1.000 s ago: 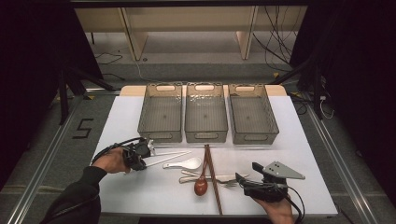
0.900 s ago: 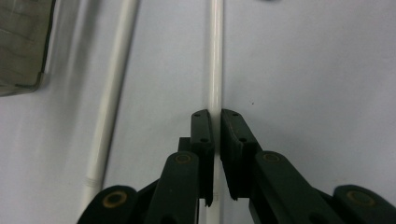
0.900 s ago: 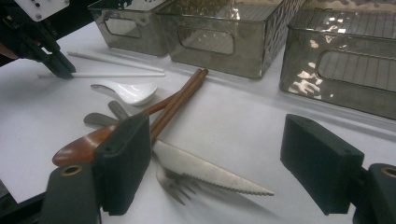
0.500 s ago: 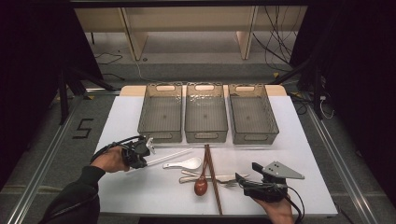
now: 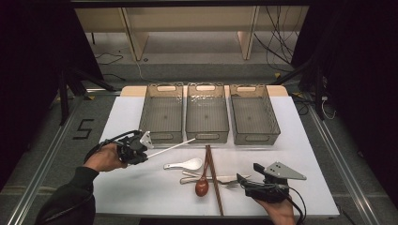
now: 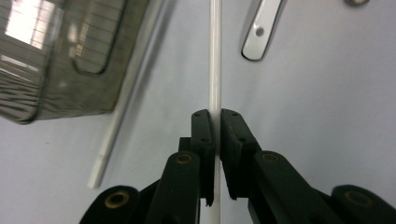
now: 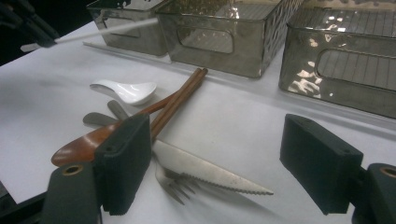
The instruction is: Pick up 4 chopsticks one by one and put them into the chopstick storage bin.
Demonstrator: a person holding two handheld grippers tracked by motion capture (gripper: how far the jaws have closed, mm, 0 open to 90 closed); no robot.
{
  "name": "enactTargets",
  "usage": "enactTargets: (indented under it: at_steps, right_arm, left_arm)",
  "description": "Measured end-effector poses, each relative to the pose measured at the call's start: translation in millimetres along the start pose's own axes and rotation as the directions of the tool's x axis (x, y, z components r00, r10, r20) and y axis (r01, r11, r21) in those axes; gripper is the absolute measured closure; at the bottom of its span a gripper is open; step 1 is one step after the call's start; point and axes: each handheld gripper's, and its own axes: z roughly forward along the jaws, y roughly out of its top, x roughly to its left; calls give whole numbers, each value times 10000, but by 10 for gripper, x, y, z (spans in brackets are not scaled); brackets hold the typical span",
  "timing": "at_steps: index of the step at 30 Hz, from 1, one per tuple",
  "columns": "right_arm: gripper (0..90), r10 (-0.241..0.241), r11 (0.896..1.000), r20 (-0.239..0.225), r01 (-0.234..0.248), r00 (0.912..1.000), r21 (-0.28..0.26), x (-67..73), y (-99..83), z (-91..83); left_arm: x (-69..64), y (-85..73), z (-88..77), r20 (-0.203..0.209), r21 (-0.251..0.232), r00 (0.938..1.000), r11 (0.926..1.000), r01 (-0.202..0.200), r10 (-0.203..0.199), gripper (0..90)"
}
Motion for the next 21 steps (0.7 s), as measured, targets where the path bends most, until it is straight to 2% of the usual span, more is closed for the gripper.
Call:
enactTargets:
  at_steps: [1, 2, 5, 8, 9, 11, 12, 13, 14, 15, 17, 18, 19, 21]
  right_arm:
    - [257, 3, 10000, -1, -3, 10000, 2, 1, 0, 0]
    - [257, -13, 10000, 4, 13, 10000, -2, 0, 0, 1]
    - [257, 28, 10000, -5, -28, 10000, -9, -3, 0, 0]
    - [257, 36, 10000, 5, -36, 10000, -35, -7, 1, -2]
    - [257, 41, 10000, 13, -41, 10000, -40, -7, 1, -3]
    - [257, 90, 10000, 15, -90, 10000, -33, -10, 1, -5]
    - [257, 95, 10000, 19, -95, 10000, -28, -12, 1, -5]
    - [257, 90, 10000, 8, -90, 10000, -18, -12, 1, -4]
    - [257, 89, 10000, 10, -89, 10000, -22, -12, 0, -4]
    - [257, 94, 10000, 7, -94, 10000, -29, -11, 1, -5]
    - [257, 92, 10000, 8, -92, 10000, -23, -11, 0, -5]
    - [257, 92, 10000, 8, -92, 10000, -23, -11, 0, -5]
    - [257, 88, 10000, 11, -88, 10000, -30, -11, 1, -7]
    - [257, 91, 10000, 17, -91, 10000, -36, -14, 1, -8]
  left_arm:
    - [16, 11, -74, -129, -338, 9996, 9991, 246, -250, 837]
    - [32, 16, -115, -184, -453, 9994, 9986, 286, -294, 837]
    - [94, 33, -197, -356, -834, 9949, 9923, 913, -946, 837]
    - [166, 56, -244, -369, -1191, 9863, 9806, 1556, -1610, 837]
    - [193, 64, -264, -433, -1157, 9845, 9796, 1642, -1701, 837]
    - [230, 86, -281, -460, -1225, 9778, 9726, 1975, -2043, 838]
    - [230, 86, -281, -460, -1225, 9778, 9726, 1975, -2043, 838]
    - [270, 106, -288, -377, -1274, 9713, 9652, 2284, -2348, 838]
    - [270, 106, -288, -377, -1274, 9713, 9652, 2284, -2348, 839]
    - [328, 122, -283, -301, -1422, 9602, 9521, 2709, -2777, 838]
    - [407, 131, -277, -385, -1500, 9459, 9377, 3134, -3223, 838]
    - [407, 131, -277, -385, -1500, 9459, 9377, 3134, -3223, 838]
    - [490, 138, -276, -326, -1642, 9268, 9167, 3642, -3741, 838]
    - [570, 145, -281, -272, -1832, 9086, 8956, 4054, -4168, 838]
